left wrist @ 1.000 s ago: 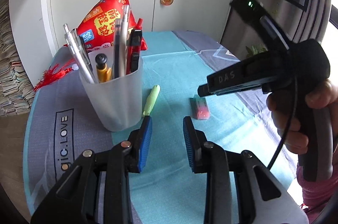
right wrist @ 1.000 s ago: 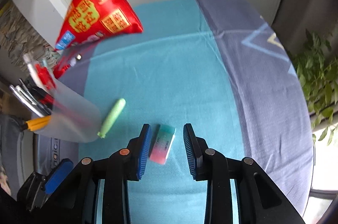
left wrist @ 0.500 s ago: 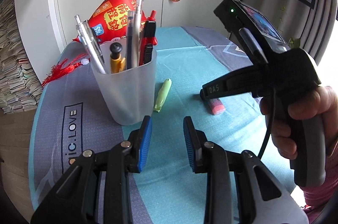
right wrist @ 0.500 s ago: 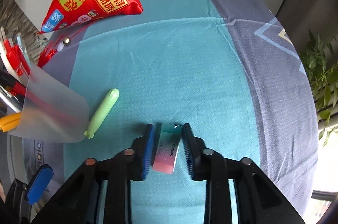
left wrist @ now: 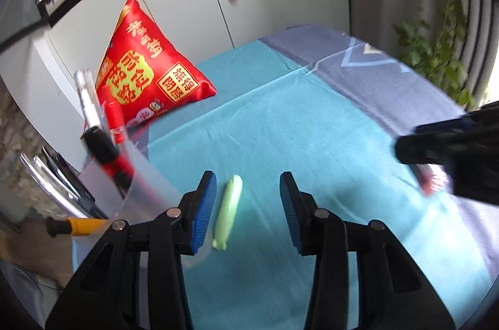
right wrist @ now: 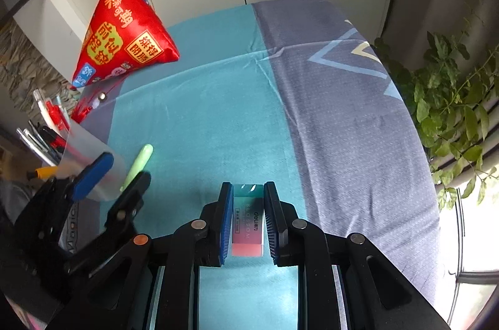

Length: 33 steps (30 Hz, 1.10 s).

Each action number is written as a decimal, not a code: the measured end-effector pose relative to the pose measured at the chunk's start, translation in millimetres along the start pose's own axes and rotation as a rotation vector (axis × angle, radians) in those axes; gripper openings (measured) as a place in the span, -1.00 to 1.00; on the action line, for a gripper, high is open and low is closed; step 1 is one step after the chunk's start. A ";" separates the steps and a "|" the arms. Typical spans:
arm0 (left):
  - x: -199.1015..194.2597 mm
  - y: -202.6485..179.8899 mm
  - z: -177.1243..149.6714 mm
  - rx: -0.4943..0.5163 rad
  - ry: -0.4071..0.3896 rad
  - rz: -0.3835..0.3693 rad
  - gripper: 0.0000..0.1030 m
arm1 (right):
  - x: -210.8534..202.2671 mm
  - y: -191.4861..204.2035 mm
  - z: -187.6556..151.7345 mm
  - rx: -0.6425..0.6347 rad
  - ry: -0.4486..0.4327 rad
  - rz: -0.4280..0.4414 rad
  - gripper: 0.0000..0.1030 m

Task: Organize stationery
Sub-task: 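Move the left tool over the pale green highlighter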

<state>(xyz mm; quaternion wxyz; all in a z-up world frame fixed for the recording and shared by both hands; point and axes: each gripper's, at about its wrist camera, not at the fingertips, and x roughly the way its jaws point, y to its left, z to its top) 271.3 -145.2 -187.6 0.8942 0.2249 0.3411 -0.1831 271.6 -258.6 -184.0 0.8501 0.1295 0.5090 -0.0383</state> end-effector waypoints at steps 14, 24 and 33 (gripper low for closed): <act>20.7 -42.0 -0.5 0.110 0.094 0.066 -0.08 | -7.7 -37.9 -2.0 0.080 -0.026 0.050 -0.60; 31.3 -44.1 10.1 0.123 0.123 0.168 0.22 | -8.6 -38.5 -4.2 0.071 -0.027 0.066 -0.60; 40.2 -29.8 20.4 -0.008 0.196 0.030 0.02 | -16.0 -46.5 -6.7 0.095 -0.039 0.052 -0.60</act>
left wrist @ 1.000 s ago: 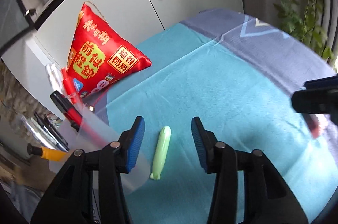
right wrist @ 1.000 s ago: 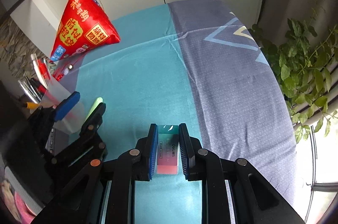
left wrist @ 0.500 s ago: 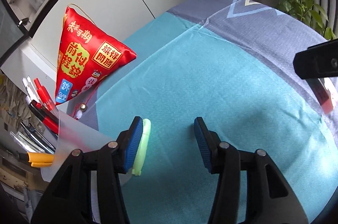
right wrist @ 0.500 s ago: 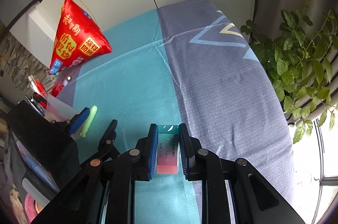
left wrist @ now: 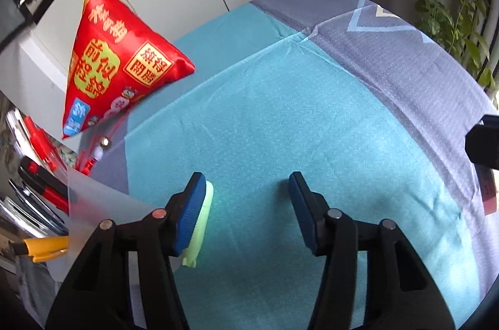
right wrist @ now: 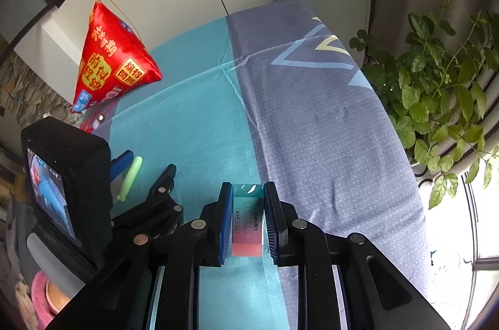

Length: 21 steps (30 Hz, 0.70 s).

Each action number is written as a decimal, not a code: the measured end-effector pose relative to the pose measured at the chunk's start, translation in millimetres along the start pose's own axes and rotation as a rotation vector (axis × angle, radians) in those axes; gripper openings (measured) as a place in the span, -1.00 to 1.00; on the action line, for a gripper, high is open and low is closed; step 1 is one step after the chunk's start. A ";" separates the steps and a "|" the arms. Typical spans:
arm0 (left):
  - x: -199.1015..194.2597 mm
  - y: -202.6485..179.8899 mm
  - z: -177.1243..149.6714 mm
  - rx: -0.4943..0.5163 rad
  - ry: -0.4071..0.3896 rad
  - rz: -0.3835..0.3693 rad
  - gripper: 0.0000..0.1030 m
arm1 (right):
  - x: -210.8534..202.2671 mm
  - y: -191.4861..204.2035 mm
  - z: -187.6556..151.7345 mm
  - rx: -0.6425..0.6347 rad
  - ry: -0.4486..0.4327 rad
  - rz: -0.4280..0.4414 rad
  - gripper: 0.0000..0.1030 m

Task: Organize stationery
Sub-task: 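Move the left tool over the pale green highlighter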

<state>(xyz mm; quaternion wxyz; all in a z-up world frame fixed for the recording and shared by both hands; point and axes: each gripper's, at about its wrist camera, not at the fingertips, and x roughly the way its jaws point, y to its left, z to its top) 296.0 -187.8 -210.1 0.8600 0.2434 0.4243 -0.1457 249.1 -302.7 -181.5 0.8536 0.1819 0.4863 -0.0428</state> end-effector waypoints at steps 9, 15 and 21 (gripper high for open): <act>-13.8 -11.7 -10.4 -0.057 0.072 -0.102 0.02 | -2.6 1.7 -1.0 -0.004 -0.001 -0.001 -0.60; -38.6 -27.6 -31.0 -0.011 0.028 -0.131 0.01 | -1.8 2.0 -1.5 -0.006 0.005 -0.014 -0.60; -49.8 -11.3 -42.2 -0.039 -0.007 -0.146 0.00 | 1.3 5.0 -4.3 -0.014 0.018 -0.021 -0.60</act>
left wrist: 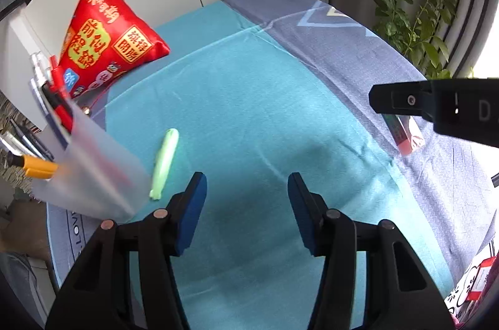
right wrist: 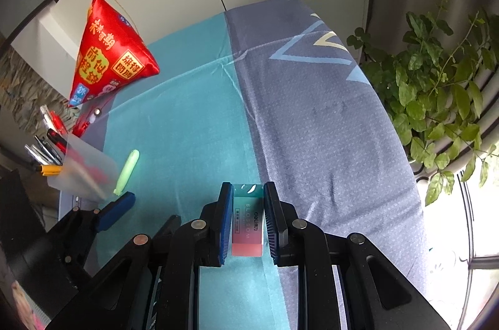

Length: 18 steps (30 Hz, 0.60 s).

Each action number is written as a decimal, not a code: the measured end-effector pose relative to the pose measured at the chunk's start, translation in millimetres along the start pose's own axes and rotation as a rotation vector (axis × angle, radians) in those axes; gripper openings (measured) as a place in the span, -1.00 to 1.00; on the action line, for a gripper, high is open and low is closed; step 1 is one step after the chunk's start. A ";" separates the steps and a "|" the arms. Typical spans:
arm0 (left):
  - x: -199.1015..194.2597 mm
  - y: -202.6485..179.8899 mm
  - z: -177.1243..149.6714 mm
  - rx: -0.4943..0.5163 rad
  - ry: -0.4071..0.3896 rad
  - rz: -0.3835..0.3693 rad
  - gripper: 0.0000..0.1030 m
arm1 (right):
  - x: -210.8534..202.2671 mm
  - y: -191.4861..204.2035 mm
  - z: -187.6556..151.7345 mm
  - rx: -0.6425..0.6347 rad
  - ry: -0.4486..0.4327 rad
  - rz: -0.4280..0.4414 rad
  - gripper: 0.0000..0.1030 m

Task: Organize stationery
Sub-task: 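Move the left tool over the pale green highlighter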

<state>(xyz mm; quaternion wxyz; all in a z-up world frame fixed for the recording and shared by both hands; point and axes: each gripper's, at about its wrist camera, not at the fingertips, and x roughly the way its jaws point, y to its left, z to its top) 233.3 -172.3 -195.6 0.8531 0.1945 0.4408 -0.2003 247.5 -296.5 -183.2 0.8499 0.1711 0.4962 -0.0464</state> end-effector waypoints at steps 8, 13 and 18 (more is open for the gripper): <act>20.1 3.1 29.0 0.089 0.039 0.113 0.16 | -0.8 9.1 -5.0 -0.025 0.008 0.012 -0.60; 45.0 14.5 43.4 0.013 0.172 0.133 0.22 | -3.8 2.4 -4.9 -0.009 0.006 0.004 -0.60; 57.3 25.1 57.3 -0.065 0.247 0.096 0.23 | -1.5 -2.4 -3.8 0.002 0.014 0.006 -0.60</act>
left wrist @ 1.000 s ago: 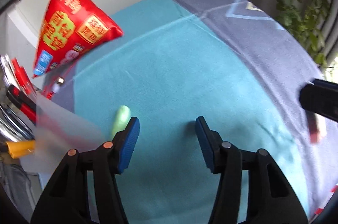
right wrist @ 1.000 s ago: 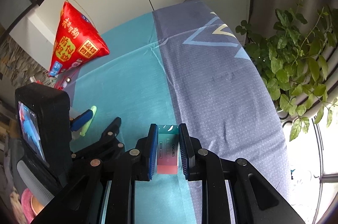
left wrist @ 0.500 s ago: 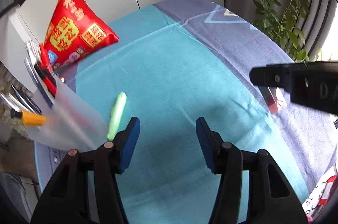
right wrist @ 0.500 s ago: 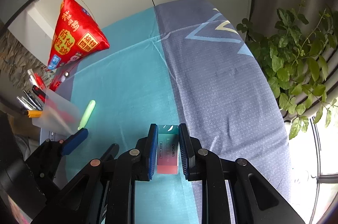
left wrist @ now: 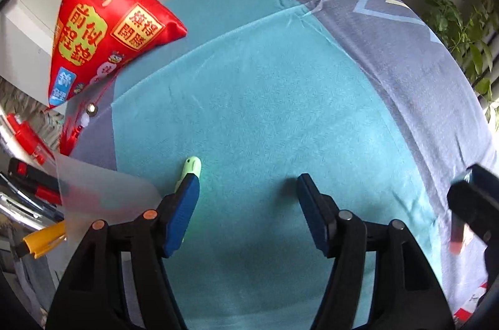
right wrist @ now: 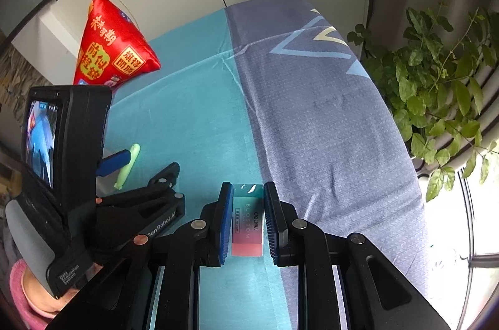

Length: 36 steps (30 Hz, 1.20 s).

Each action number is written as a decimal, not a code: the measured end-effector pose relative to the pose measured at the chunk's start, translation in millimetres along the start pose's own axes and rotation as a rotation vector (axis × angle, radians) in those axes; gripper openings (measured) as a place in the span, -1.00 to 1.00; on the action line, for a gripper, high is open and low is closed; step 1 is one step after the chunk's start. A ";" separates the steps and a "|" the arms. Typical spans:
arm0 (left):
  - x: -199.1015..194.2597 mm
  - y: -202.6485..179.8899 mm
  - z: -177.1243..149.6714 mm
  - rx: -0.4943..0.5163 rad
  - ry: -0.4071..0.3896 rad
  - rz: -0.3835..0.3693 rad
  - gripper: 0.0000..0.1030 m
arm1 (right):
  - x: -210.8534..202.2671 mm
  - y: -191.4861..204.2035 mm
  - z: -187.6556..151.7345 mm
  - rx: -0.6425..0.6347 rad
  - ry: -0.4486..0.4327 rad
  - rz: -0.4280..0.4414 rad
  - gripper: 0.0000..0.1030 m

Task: Organize stationery
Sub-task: 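Move the left tool over the pale green highlighter, then close the left tool on the pale green highlighter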

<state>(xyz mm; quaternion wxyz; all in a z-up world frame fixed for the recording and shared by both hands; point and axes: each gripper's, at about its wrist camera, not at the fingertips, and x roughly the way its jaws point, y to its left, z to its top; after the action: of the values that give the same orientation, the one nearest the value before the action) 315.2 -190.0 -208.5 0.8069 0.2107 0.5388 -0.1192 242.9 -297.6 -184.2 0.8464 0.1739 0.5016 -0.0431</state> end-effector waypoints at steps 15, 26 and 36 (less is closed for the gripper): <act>12.7 -0.1 28.5 0.020 0.029 0.128 0.24 | 2.6 -2.4 0.7 0.002 0.006 0.008 -0.60; 26.5 13.9 58.1 -0.042 0.185 0.119 0.29 | -0.7 -10.8 1.5 0.024 -0.002 0.018 -0.60; 52.9 27.5 75.9 0.009 0.408 0.093 0.15 | -7.2 -20.3 -0.4 0.039 -0.021 0.069 -0.60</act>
<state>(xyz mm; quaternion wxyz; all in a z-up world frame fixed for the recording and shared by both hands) 409.6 -199.4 -226.3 0.6847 0.2586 0.6802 -0.0390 234.0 -317.2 -183.3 0.8490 0.2073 0.4853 -0.0255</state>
